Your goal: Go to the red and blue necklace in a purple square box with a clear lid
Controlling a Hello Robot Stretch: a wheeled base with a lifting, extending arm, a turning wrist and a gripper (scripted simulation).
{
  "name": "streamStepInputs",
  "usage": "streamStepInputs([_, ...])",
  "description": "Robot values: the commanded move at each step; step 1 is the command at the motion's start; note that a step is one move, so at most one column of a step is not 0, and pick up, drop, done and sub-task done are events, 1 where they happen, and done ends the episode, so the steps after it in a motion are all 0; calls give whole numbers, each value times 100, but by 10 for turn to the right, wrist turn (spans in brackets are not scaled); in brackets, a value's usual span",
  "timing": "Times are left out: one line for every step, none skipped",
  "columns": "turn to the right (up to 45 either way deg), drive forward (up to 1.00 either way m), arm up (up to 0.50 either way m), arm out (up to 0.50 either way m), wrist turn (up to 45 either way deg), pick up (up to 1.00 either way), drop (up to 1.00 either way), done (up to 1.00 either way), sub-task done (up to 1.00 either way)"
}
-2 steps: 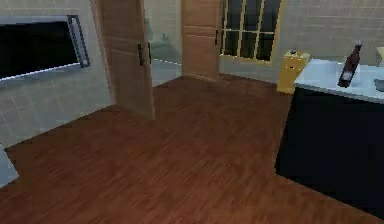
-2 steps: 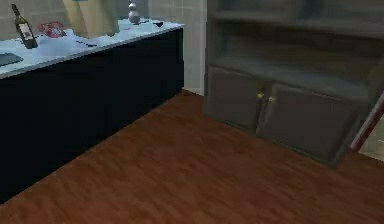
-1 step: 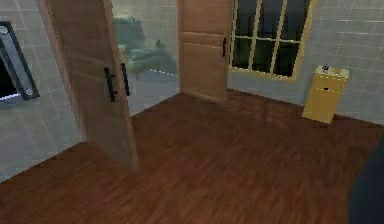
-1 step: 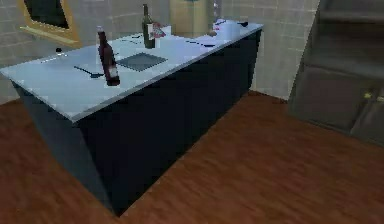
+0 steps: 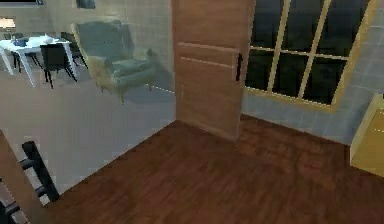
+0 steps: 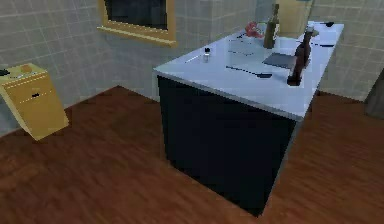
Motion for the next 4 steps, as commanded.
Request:
streamStepInputs([0, 45, 0, 0, 0, 0, 0, 0, 0])
streamStepInputs([-90, 0, 0, 0, 0, 0, 0, 0, 0])
streamStepInputs([0, 35, 0, 0, 0, 0, 0, 0, 0])
streamStepInputs([-420, 0, 0, 0, 0, 0, 0, 0, 0])
